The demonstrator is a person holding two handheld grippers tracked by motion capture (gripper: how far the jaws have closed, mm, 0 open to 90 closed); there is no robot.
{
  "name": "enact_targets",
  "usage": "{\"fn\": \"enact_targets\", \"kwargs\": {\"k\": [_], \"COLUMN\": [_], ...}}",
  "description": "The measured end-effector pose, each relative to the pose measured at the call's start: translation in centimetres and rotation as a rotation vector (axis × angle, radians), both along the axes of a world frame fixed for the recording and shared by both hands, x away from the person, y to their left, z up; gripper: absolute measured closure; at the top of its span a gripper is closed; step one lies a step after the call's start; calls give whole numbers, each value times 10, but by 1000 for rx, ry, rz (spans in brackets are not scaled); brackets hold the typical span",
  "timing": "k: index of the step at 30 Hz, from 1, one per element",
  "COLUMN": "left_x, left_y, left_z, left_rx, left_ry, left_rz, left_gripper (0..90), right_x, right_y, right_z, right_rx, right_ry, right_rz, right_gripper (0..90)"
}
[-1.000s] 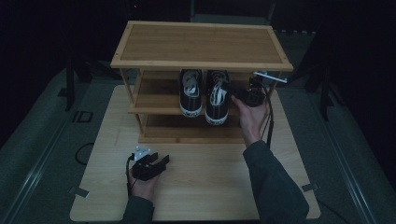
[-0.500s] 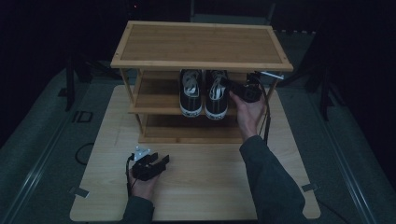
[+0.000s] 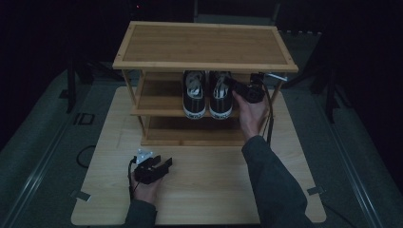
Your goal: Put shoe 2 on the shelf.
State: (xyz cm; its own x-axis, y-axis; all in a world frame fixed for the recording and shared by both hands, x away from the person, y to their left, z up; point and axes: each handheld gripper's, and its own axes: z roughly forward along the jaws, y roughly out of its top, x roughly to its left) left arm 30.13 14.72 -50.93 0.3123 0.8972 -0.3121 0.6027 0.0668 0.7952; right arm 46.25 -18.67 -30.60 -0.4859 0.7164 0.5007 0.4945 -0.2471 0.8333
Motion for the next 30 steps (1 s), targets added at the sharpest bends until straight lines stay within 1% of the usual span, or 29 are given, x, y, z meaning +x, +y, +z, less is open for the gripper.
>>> {"fn": "enact_targets", "kwargs": {"k": [1,2,6,8,9,10,13,14,15,16,17,18,23,24,25,26,27,28,29,30], "left_x": [0,0,0,0,0,0,0,0,0,0,0,0,0,0,0,0,0,0,0,-1], "left_y": [0,0,0,0,0,0,0,0,0,0,0,0,0,0,0,0,0,-1,-1,-1], "left_z": [0,0,0,0,0,0,0,0,0,0,0,0,0,0,0,0,0,0,0,0], "left_rx": [0,0,-2,-2,-1,0,1,2,1,1,1,1,2,3,3,2,2,1,1,2], "left_ry": [0,0,0,-1,-1,0,-1,-1,-1,-1,-1,-1,0,-1,-1,-1,-1,-2,-2,-2], "left_rz": [0,0,0,0,0,0,0,0,0,0,0,0,-1,-2,-2,-2,-2,-2,-2,-2], "left_gripper": [451,451,451,451,451,451,451,451,451,451,451,451,451,451,451,451,451,451,451,451], "right_x": [0,1,-1,0,0,0,-4,-5,-5,-7,-11,-12,-10,-11,-11,-12,-12,-12,-12,-16], "right_y": [0,0,1,2,2,3,5,5,5,6,8,9,7,6,6,7,7,8,8,8], "right_z": [0,-2,-3,-5,-7,-8,-9,-10,-11,-12,-10,-10,-12,-13,-13,-11,-11,-10,-10,-10], "right_rx": [5,1,35,42,30,28,46,47,40,48,75,77,78,88,88,63,63,7,7,-10], "right_ry": [-1,-20,-5,-23,-43,-52,-39,-41,-53,-42,7,14,16,6,6,-29,-29,-89,-89,-121], "right_rz": [-10,-12,-33,-55,-68,-74,-69,-68,-56,-52,-40,-45,-48,-37,-37,-35,-35,-50,-50,-50], "right_gripper": [863,863,863,863,862,863,862,862,860,860,860,858,840,780,780,716,716,662,662,620]}}
